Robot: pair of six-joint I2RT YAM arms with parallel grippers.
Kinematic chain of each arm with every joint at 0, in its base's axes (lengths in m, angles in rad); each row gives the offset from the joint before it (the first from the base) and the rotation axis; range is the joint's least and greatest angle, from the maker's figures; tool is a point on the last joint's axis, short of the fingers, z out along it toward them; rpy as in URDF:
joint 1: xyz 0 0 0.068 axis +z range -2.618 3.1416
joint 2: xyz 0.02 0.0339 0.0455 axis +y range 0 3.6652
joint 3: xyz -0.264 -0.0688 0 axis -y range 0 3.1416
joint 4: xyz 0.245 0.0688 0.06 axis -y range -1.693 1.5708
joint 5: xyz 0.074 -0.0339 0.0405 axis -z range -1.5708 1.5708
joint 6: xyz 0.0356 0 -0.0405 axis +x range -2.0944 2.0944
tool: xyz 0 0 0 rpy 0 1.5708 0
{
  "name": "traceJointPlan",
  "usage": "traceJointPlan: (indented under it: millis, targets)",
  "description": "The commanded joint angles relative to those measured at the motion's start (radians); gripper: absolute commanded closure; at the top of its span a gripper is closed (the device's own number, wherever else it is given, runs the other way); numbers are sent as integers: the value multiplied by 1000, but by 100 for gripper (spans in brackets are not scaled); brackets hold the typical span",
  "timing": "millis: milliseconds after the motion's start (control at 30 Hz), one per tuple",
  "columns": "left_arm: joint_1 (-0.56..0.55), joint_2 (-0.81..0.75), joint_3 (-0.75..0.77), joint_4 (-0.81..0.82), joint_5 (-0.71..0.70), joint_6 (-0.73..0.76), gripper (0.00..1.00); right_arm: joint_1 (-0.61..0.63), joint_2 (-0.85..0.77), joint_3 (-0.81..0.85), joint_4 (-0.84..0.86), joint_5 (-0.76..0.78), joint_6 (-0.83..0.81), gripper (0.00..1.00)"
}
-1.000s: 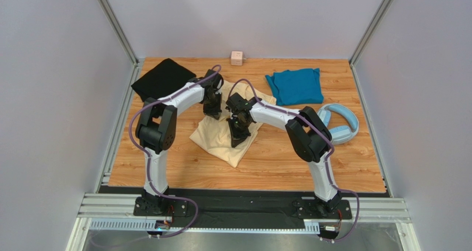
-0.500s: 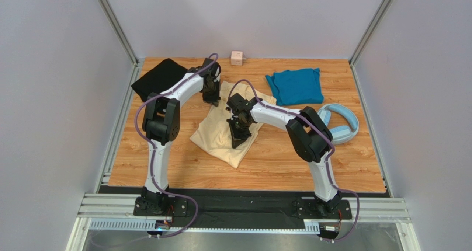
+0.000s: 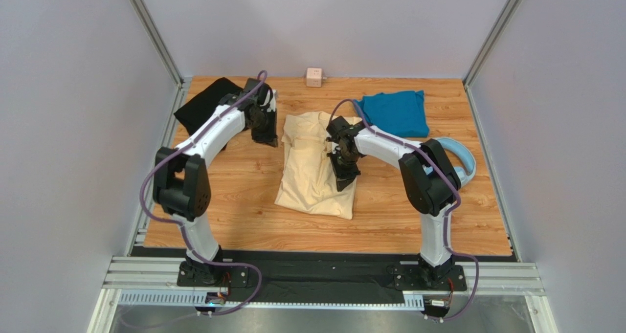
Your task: Fold and stack the t-shirts
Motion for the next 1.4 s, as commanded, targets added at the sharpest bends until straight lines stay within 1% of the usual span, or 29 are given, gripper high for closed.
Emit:
traceJointPlan:
  millis: [0, 33, 133, 267, 400, 433, 533, 767, 833, 967, 1033, 1067, 1100, 1367]
  targets:
    - [-42, -123, -175, -36, 74, 35, 86, -23, -99, 108, -49, 26, -44, 93]
    - [-53, -155, -202, -38, 74, 32, 86, -25, -106, 126, -63, 25, -42, 86]
    - [-110, -195, -280, -35, 92, 20, 86, -26, -119, 185, -106, 23, -51, 77]
    - [-185, -202, -332, -24, 104, -2, 86, -25, -146, 150, -129, -39, -44, 71]
    - [-214, -183, -347, -7, 103, -13, 86, -14, -214, 17, -106, -84, -18, 68]
    - [-217, -174, -348, -3, 104, -11, 86, -14, -238, -37, -106, -92, -13, 68]
    - [-229, -150, -357, 11, 109, -10, 86, -5, -271, -124, -86, -116, -4, 68]
    - [-260, -47, -384, 66, 126, -8, 86, 26, -239, -240, -11, -187, 45, 68]
    - [-268, -7, -386, 77, 130, -13, 86, 35, -217, -260, 23, -207, 51, 68]
    - [-278, 41, -404, 79, 100, -43, 87, 52, -156, -290, 20, -158, 54, 72]
    - [-278, 56, -423, 76, 71, -73, 87, 51, -140, -300, 11, -106, 56, 84]
    - [-277, 61, -442, 76, 66, -83, 95, 51, -137, -304, 8, -84, 54, 94]
    - [-278, 67, -452, 74, 55, -91, 100, 51, -127, -310, 5, -52, 56, 100]
    - [-278, 64, -525, 31, 0, -122, 100, 35, -76, -269, -47, 60, 30, 100]
